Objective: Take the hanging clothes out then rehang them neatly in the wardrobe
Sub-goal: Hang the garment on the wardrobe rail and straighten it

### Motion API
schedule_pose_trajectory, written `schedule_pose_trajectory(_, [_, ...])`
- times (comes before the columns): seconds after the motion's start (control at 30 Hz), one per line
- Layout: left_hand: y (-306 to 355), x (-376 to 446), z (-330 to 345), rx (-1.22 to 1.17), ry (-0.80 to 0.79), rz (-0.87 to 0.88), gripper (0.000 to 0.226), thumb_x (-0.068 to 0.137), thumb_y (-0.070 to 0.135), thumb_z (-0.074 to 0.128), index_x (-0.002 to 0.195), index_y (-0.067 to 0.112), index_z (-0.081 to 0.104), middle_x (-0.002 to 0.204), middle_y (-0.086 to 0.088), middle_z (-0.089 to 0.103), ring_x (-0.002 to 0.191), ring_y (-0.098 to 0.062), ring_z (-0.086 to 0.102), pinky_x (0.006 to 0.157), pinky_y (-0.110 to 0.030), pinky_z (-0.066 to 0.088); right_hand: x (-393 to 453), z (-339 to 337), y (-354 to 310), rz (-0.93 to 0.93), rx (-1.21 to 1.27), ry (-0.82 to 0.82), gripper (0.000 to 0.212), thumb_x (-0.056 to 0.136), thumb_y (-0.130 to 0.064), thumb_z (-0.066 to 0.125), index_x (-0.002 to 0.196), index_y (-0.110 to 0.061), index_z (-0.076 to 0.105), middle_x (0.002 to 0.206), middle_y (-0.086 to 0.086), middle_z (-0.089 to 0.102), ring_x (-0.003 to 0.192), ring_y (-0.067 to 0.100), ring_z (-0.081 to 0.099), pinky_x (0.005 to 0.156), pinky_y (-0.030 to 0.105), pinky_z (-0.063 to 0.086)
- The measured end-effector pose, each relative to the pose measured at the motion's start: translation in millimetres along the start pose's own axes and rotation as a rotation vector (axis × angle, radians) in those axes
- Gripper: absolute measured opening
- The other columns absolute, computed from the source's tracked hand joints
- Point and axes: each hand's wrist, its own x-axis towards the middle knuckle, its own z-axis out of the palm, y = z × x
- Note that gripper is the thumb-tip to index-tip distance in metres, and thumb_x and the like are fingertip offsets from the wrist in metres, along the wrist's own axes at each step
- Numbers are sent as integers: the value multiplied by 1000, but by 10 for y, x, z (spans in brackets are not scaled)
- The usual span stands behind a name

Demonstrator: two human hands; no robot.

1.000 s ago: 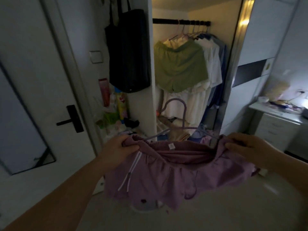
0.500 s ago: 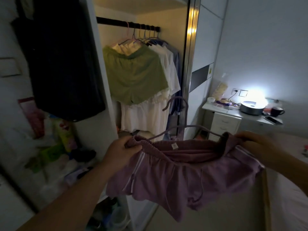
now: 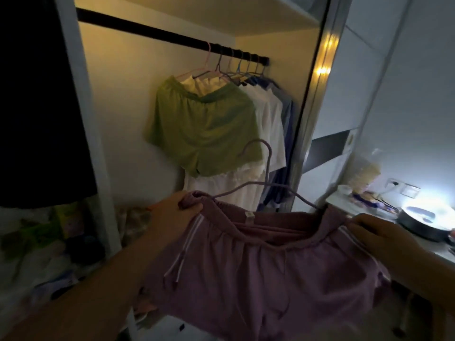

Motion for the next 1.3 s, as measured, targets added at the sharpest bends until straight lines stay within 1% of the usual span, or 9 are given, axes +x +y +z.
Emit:
schedule_pose_trajectory(0.1, [98, 291, 84, 123, 210, -42, 12, 83, 24, 67, 78, 14, 61, 82, -10, 61, 82, -25, 57, 73, -35, 44, 533, 81, 2, -82, 7, -25, 22, 93, -24, 50, 75, -24, 63, 84, 4, 65, 81, 23, 59, 69, 32, 43])
schedule_pose_trajectory(0.23, [52, 742, 70, 173, 315, -92, 17, 83, 23, 65, 75, 9, 59, 85, -18, 67, 84, -33, 63, 71, -42, 50, 1186, 234, -162, -179, -46, -66, 20, 96, -26, 41, 79, -29, 51, 81, -3, 57, 74, 10, 52, 63, 23, 35])
schedule_pose_trajectory(0.37, [26, 1253, -24, 118, 417, -117, 13, 82, 25, 66, 84, 12, 68, 88, -17, 70, 87, -32, 65, 73, -45, 53, 1790, 363, -397, -233, -42, -48, 17, 96, -27, 41, 91, -23, 56, 82, 0, 54, 71, 9, 47, 67, 28, 33])
schedule_pose_trajectory(0.53, [27, 1992, -170, 65, 473, -108, 17, 79, 33, 64, 92, 24, 70, 94, -11, 71, 92, -29, 65, 80, -45, 53, 2540, 426, -701, -314, -46, -12, 20, 96, -25, 41, 85, -19, 56, 80, 2, 56, 69, 10, 49, 63, 28, 33])
schedule_pose_trajectory(0.67, [24, 2568, -270, 183, 515, -115, 20, 81, 37, 62, 96, 24, 67, 100, -12, 68, 97, -33, 62, 86, -47, 50, 3109, 486, -909, -371, -58, 15, 23, 95, -27, 42, 74, -28, 51, 77, -7, 56, 70, 6, 51, 60, 16, 34])
schedule_pose_trajectory(0.77, [-8, 2960, -363, 255, 504, -146, 23, 81, 40, 59, 98, 25, 64, 106, -12, 65, 102, -34, 60, 89, -51, 48, 3438, 546, -1056, -387, -50, 35, 22, 96, -27, 42, 79, -21, 54, 76, -2, 57, 69, 5, 50, 58, 16, 33])
schedule_pose_trajectory(0.97, [75, 3615, -594, 269, 543, -93, 22, 86, 25, 60, 100, 9, 65, 103, -22, 64, 99, -37, 59, 75, -39, 45, 4123, 603, -1383, -499, -59, 53, 22, 96, -27, 42, 87, -15, 57, 77, -2, 57, 69, 5, 50, 57, 17, 34])
schedule_pose_trajectory(1.13, [215, 4041, -721, 266, 597, -84, 24, 88, 25, 57, 105, 9, 64, 107, -19, 66, 102, -34, 60, 77, -37, 45, 4647, 589, -1633, -593, -33, 99, 22, 96, -25, 42, 79, -18, 54, 71, -5, 52, 65, 5, 47, 55, 16, 30])
schedule_pose_trajectory(1.3, [262, 4432, -824, 263, 645, -107, 24, 89, 27, 56, 106, 11, 62, 107, -18, 66, 100, -34, 60, 76, -36, 45, 5144, 598, -1852, -647, -14, 108, 17, 96, -25, 43, 87, -17, 55, 72, -4, 54, 66, 9, 50, 55, 18, 33])
